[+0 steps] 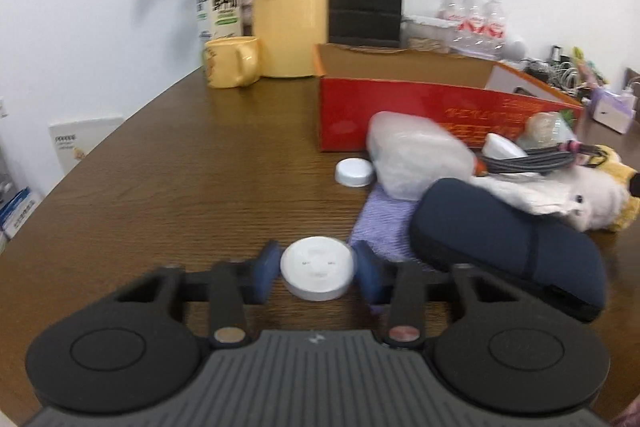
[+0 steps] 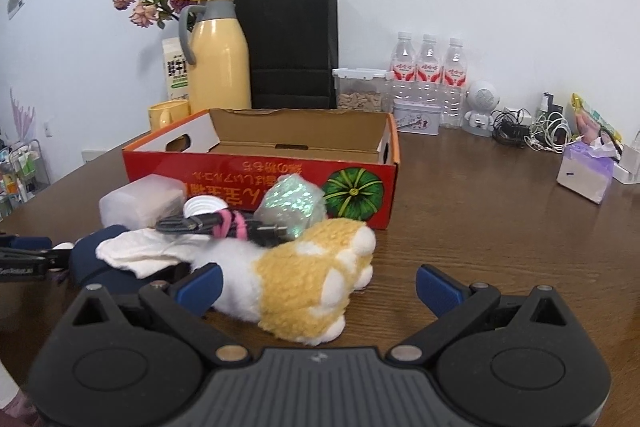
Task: Organize objects
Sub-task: 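Grasp the flat white round lid with the left gripper while the right grasps the plush toy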
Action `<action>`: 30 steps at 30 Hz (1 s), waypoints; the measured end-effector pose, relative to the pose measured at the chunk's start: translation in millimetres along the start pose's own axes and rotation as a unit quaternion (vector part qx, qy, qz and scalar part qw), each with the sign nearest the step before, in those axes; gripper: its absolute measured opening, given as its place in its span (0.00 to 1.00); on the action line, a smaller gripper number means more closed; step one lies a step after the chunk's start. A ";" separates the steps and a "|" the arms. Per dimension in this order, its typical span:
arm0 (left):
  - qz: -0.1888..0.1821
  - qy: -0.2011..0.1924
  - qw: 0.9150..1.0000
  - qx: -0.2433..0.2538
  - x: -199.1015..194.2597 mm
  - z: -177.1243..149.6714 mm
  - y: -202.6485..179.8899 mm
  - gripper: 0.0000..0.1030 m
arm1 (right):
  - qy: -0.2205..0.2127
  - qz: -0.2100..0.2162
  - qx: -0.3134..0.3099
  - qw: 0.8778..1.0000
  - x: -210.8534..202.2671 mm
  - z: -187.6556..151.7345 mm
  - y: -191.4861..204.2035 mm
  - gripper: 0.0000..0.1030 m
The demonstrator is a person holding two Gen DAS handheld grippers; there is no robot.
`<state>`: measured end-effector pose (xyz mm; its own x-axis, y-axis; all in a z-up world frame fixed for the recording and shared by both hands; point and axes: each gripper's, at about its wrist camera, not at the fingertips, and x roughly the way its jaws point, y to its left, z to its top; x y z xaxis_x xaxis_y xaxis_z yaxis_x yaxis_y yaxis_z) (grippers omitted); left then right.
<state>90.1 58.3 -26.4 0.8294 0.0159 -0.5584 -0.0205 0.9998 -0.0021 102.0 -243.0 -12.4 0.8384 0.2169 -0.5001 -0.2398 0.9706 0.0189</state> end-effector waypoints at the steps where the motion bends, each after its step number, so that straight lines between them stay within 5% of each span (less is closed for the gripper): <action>1: 0.000 -0.001 1.000 0.003 -0.1 -0.5 -1.3 0.39 | 0.001 0.000 0.002 1.000 1.7 1.0 -0.8 1.00; 12: 0.019 -0.002 1.000 -0.018 0.2 -0.3 6.8 0.39 | 0.014 -0.019 0.047 0.999 27.2 15.5 -6.8 1.00; 16: 0.020 -0.002 1.000 -0.021 0.4 -0.6 8.6 0.39 | 0.029 -0.020 0.045 0.998 36.4 17.1 -10.0 0.90; 30: 0.022 -0.002 0.999 -0.024 -0.4 -1.1 9.6 0.39 | 0.042 0.000 0.067 0.997 31.7 12.9 -39.8 0.84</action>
<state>88.9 67.9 -27.1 0.8289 0.0608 -0.5560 -0.0845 0.9963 -0.0170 144.5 -273.4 -17.8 0.7933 0.2128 -0.5705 -0.1679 0.9771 0.1311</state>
